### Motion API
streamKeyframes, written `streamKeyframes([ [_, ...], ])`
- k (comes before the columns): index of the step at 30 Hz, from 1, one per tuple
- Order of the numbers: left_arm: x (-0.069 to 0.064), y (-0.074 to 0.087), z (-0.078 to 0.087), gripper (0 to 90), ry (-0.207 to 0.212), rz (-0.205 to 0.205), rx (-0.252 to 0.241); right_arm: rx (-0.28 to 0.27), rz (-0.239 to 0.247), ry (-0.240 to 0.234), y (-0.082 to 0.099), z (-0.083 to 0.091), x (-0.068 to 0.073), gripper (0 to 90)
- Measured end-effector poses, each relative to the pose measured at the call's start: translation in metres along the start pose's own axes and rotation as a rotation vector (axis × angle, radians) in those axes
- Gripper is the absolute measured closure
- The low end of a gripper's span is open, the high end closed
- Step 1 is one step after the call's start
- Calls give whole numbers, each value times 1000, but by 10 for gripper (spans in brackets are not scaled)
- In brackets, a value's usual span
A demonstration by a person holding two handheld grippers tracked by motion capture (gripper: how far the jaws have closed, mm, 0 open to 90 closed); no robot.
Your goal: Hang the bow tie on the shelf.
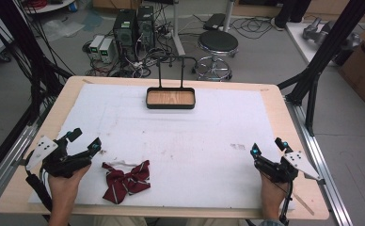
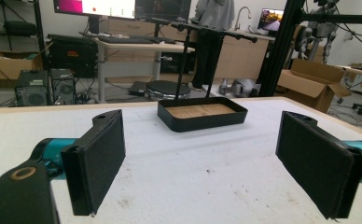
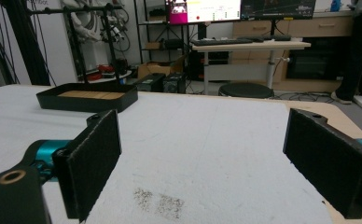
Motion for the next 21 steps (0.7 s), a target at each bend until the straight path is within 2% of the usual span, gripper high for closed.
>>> streamKeyframes([
  [4, 2, 1, 0, 161, -7, 13, 10, 1, 0, -1, 0, 0, 0, 103],
  [11, 2, 0, 1, 160, -18, -5, -6, 2, 0, -4, 0, 0, 1, 103],
  [14, 1, 0, 1, 160, -8, 5, 0, 1, 2, -4, 0, 0, 0, 103],
  [21, 1, 0, 1, 161, -1, -8, 3, 3, -1, -4, 1, 0, 1, 103],
])
Point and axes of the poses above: each handheld gripper's, and its own axes: z roughly backward along the jaws, y roughly out of its underside, x roughly to its left, the point moved 4 cm from there along -z, roughly forward along the jaws, and after that the axes turned 11 degrees about -y, right-handed, at the moved point
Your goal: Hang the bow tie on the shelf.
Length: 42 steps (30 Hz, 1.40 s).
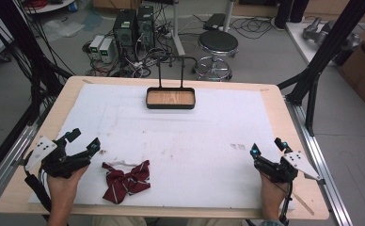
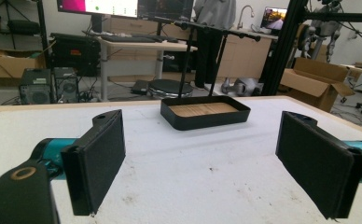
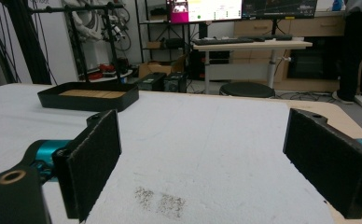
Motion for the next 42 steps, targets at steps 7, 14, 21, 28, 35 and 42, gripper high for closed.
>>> streamKeyframes([
  [7, -1, 2, -1, 161, -1, -9, 1, 1, -1, -1, 0, 0, 0, 103],
  [14, -3, 4, 2, 170, -2, -21, 7, 1, -6, -3, 0, 0, -1, 103],
  [21, -10, 18, 12, 194, 23, -14, 48, 0, -14, -4, 1, 1, -1, 103],
  [28, -29, 42, 28, 203, 34, -44, 106, -5, -20, -7, 1, 1, -3, 103],
  [35, -44, 57, 33, 289, 62, -120, 155, -6, -29, -11, 1, 1, -3, 103],
  [42, -61, 72, 26, 350, 130, -132, 238, -7, -26, -10, 1, 1, -3, 103],
])
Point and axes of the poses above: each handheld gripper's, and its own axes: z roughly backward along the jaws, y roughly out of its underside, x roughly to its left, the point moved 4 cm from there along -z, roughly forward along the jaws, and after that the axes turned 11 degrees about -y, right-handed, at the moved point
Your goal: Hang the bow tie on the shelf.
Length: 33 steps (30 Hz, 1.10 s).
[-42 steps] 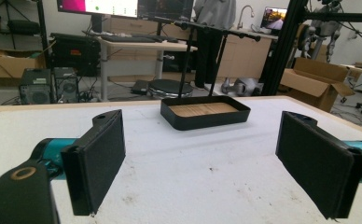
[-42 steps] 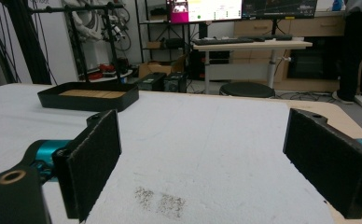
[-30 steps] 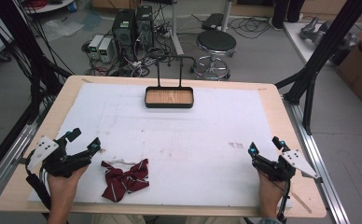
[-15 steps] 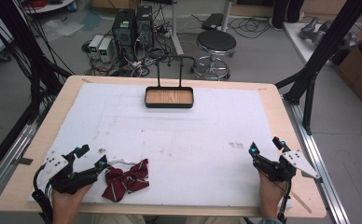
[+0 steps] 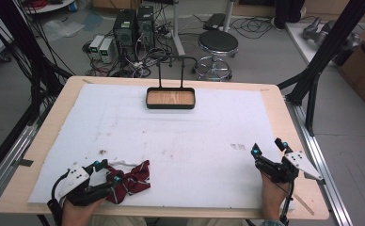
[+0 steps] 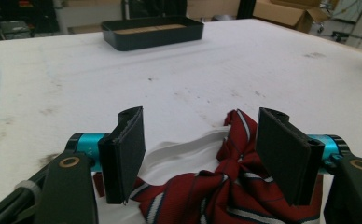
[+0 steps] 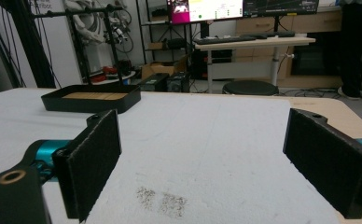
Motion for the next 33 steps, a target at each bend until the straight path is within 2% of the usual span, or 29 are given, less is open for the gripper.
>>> streamKeyframes([
  [1, -1, 1, -2, 377, 7, -1, 13, 2, 0, 1, 0, 0, 0, 103],
  [4, -6, 4, -6, 383, 13, 8, 61, 1, 3, 0, 0, -1, 0, 103],
  [6, -7, 4, -9, 415, -1, 0, 89, 4, -2, -1, 0, -1, 0, 103],
  [8, -9, 4, -12, 419, 2, 13, 110, 4, -2, -1, 0, -1, 0, 103],
  [10, -12, 5, -16, 426, 4, -9, 121, 5, -4, -2, 0, -1, 0, 103],
  [13, -16, 6, -23, 452, 4, -44, 174, 5, -3, -5, 0, -1, 0, 103],
  [15, -17, 7, -26, 465, 8, -46, 209, 5, -2, -3, 0, -1, 0, 103],
  [17, -16, 8, -28, 479, -5, -46, 246, 2, -3, -4, 0, -1, 0, 103],
  [21, -17, 10, -32, 518, 8, -42, 298, 7, -6, -3, 0, -1, 0, 103],
  [24, -18, 10, -32, 568, 23, -53, 309, 6, -10, -3, 0, -1, 0, 103],
  [26, -20, 11, -32, 653, 46, -70, 313, 6, -7, -3, 0, -1, -1, 103],
  [28, -21, 11, -32, 703, 44, -89, 313, 5, -7, -4, 0, -1, -1, 103],
  [31, -20, 10, -30, 734, 54, -85, 319, 5, -15, -2, 0, -1, -1, 103],
  [33, -19, 5, -28, 742, 83, -73, 309, 2, -18, 0, 0, 0, -1, 103],
])
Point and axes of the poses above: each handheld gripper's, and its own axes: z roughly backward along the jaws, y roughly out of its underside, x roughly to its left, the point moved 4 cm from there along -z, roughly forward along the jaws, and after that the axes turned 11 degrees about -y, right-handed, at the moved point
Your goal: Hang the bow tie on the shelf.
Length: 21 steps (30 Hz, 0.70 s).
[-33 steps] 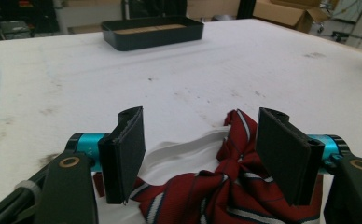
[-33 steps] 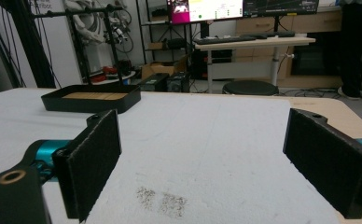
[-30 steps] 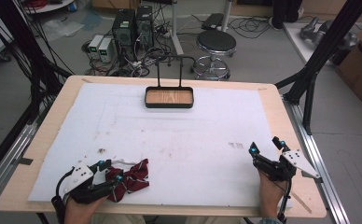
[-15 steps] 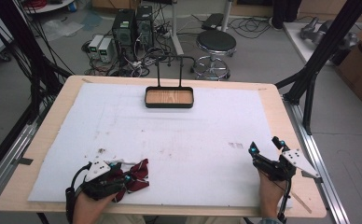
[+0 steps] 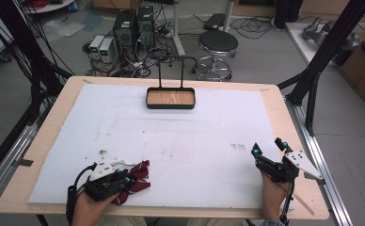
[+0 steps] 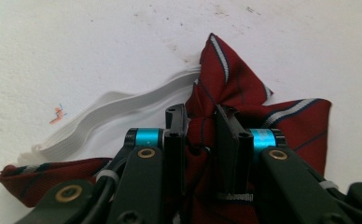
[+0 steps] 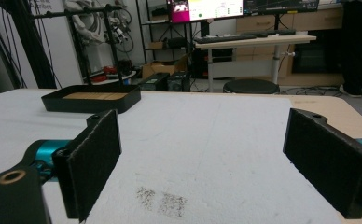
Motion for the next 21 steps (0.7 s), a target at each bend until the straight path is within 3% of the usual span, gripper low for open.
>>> streamKeyframes([
  [4, 5, -23, 13, 744, 35, 31, -73, -3, 3, 1, 0, 0, -1, 103],
  [8, 12, -53, 17, 745, 57, 34, -156, -2, 4, 1, 0, 0, -1, 103],
  [15, 17, -104, 2, 744, 126, -3, -201, 1, -4, 2, 0, 0, -2, 103],
  [21, 23, -145, -12, 744, 186, -63, -247, 1, -8, 3, 0, 0, -2, 103],
])
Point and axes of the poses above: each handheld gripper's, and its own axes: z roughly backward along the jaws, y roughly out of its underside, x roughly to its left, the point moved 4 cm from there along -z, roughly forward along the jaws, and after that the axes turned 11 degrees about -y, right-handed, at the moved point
